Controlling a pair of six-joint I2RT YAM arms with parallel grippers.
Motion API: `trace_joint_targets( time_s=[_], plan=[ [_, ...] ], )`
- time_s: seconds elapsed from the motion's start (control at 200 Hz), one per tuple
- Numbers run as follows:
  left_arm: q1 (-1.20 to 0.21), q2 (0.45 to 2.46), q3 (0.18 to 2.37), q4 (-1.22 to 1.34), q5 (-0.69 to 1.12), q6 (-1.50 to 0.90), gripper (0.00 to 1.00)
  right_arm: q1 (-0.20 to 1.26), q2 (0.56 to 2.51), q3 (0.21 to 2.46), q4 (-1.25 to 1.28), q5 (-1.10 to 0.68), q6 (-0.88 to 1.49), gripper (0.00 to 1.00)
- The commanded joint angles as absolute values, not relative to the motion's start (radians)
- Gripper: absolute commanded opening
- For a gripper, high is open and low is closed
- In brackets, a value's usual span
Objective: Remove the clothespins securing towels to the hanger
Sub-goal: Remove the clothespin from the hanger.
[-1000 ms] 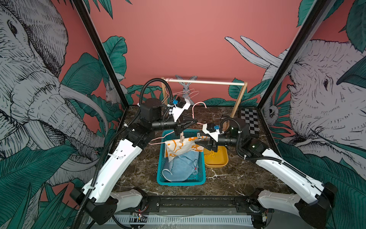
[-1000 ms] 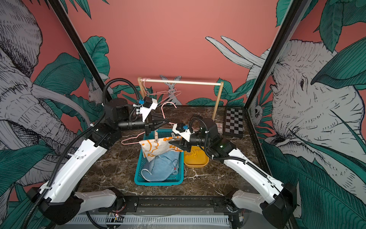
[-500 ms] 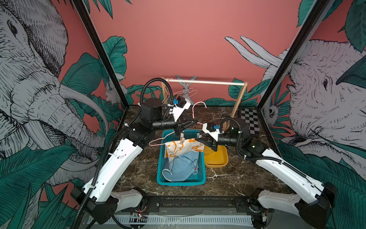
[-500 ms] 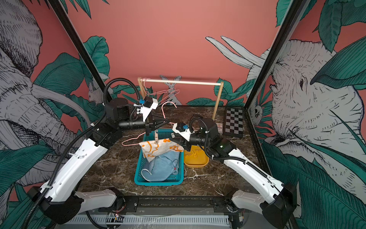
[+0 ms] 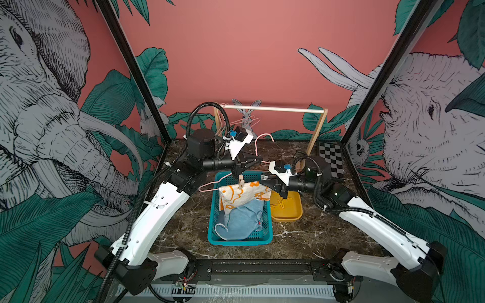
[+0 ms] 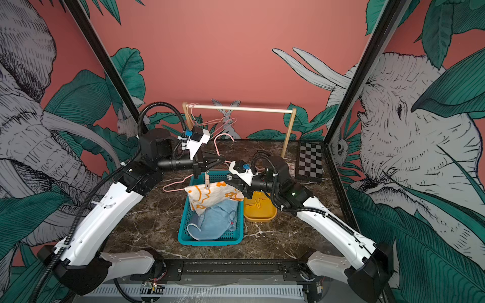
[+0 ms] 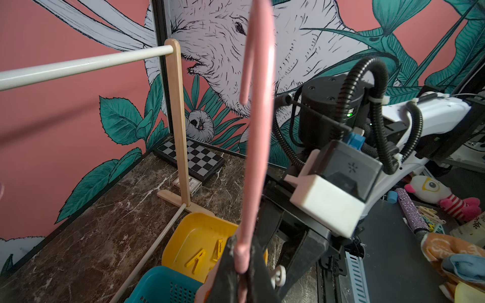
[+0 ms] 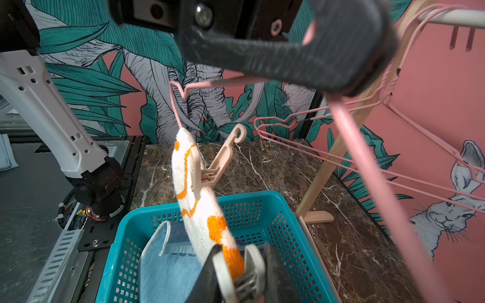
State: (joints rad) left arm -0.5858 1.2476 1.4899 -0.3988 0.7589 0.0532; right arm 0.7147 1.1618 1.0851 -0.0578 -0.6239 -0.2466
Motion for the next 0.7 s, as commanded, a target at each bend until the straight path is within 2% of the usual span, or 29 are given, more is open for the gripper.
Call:
trace_joint_targets(
  time_s=[0.0,0.245,0.475,0.695],
  plan=[
    [-0.586,1.249,1.518,-0.401,0.767,0.071,0.00,0.723,1.124,1.071,0.034,-0.610,-0.229,0.19],
    [-0.586,1.252,1.517,-0.415,0.757,0.078,0.00,0.723,1.111,1.060,0.074,-0.601,-0.198,0.18],
    [-0.586,1.238,1.508,-0.430,0.653,0.085,0.00,0.723,1.072,1.031,0.104,-0.585,-0.173,0.18],
    [-0.586,1.203,1.493,-0.434,0.539,0.093,0.00,0.723,1.014,0.992,0.084,-0.491,-0.163,0.18]
  ],
)
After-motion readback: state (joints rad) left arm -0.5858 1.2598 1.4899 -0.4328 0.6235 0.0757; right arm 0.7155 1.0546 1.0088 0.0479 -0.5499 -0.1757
